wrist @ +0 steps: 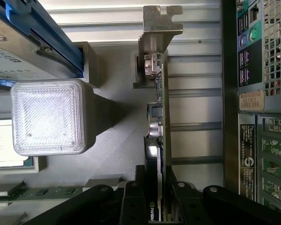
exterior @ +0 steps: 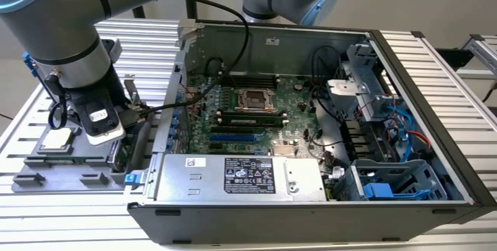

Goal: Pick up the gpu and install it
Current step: 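Pick up the gpu and move the gpu toward the slot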

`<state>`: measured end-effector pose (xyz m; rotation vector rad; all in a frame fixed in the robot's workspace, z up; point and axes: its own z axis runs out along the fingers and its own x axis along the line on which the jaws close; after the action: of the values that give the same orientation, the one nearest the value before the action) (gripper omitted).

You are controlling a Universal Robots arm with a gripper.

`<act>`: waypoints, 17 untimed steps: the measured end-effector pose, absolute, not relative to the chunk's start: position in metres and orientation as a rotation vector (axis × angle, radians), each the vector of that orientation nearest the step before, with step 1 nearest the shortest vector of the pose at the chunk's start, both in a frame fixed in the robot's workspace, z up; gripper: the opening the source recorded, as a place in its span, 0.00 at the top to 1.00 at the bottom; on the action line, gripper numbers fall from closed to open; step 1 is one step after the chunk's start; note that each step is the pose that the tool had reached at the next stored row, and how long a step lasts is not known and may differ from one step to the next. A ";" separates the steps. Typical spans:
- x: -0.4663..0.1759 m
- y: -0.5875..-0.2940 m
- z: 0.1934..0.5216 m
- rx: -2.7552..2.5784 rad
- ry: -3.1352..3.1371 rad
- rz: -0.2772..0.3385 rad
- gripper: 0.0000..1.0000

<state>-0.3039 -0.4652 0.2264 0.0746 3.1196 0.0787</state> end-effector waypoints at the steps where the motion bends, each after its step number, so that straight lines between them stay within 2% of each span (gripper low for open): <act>1: -0.304 -0.465 0.226 0.075 3.120 0.079 1.00; 17: -0.304 -0.465 0.244 0.075 3.120 0.079 1.00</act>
<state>-0.3041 -0.4652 0.2436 0.0747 3.1197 0.0786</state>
